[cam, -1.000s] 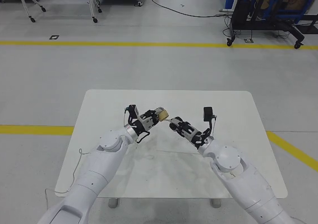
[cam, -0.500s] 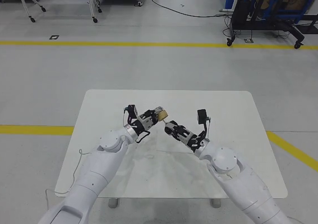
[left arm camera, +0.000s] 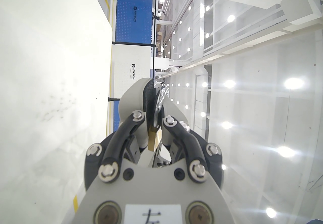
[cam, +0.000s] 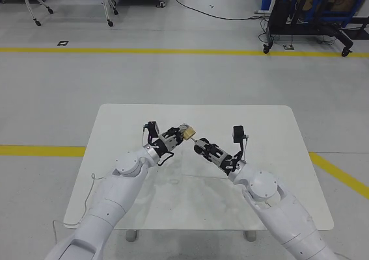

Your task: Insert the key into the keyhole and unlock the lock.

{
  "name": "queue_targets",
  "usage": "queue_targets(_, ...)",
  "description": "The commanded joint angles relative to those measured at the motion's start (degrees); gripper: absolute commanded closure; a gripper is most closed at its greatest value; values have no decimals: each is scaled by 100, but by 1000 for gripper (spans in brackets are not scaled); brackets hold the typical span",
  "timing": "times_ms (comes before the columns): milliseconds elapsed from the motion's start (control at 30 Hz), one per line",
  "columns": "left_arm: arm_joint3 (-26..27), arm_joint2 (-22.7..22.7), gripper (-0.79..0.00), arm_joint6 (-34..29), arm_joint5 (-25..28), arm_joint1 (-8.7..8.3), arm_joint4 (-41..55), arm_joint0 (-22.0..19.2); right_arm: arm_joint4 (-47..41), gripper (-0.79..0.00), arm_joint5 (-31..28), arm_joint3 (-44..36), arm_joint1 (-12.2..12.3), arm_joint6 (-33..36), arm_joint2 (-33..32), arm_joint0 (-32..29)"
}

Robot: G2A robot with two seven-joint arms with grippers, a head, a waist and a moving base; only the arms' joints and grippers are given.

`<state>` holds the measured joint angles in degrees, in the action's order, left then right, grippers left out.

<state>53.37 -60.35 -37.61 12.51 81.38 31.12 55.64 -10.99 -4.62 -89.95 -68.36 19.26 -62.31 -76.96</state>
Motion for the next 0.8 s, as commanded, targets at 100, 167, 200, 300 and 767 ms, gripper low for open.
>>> queue_targets(100, 2, -2, 0, -62, 3, 9, 13, 4, 31, 0, 41, 45, -13, -51, -29, 4)
queue_targets(167, -2, -5, 0, -71, 2, 13, 14, 4, 24, 0, 60, 60, -23, -47, -23, 17)
queue_targets(200, -5, -5, 0, -76, 0, 15, 10, 4, 16, 0, 59, 66, -28, -33, -17, 25)
queue_targets(300, -12, -12, 0, -95, 6, 18, 2, 0, 60, 0, 65, 72, -41, -6, 4, 50)
queue_targets(767, -39, -15, 0, -144, 33, 35, -98, -7, 170, 0, 95, -1, -74, 74, -10, 29)
